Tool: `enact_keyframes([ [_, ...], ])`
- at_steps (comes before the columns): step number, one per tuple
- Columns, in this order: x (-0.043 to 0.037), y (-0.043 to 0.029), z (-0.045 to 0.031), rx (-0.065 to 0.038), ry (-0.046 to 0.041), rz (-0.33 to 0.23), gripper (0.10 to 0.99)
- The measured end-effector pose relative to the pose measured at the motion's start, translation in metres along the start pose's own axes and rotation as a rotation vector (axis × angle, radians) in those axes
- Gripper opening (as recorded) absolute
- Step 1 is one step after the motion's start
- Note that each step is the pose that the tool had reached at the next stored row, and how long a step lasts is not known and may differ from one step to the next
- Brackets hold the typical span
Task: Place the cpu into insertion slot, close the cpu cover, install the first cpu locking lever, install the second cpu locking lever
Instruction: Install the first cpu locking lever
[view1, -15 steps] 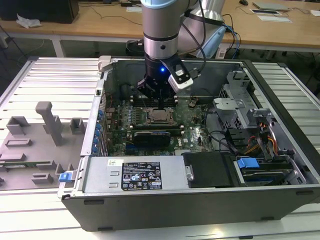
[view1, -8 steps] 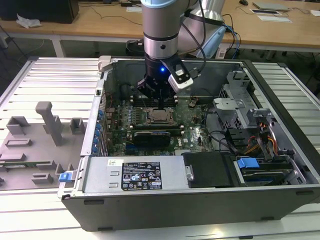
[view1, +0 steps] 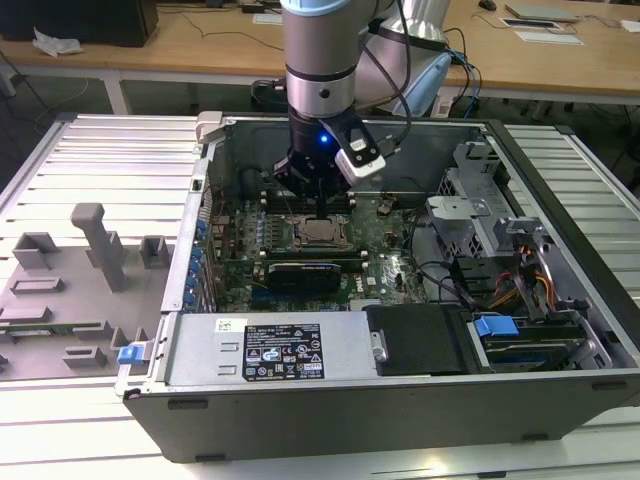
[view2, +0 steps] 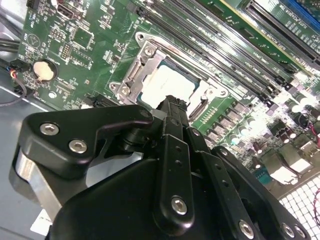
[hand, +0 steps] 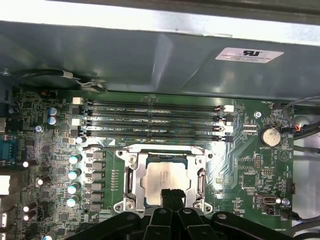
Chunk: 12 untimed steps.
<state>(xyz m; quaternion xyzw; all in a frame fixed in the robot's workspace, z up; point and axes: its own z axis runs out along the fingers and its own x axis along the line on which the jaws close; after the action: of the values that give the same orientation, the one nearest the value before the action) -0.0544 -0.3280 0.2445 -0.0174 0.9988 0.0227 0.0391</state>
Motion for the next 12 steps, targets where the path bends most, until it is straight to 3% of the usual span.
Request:
enact_keyframes([
  [4,0.0100,0.0004,-0.0007,0.000,-0.0008,0.000,0.106],
  [6,0.0205,0.0008,-0.0015,0.000,-0.0022,0.000,0.106],
  [7,0.0306,0.0012,-0.0023,0.000,-0.0035,0.000,0.106],
  [9,0.0371,0.0014,-0.0028,0.000,-0.0041,0.000,0.106],
  [12,0.0533,0.0020,-0.0040,0.000,-0.0060,0.000,0.106],
])
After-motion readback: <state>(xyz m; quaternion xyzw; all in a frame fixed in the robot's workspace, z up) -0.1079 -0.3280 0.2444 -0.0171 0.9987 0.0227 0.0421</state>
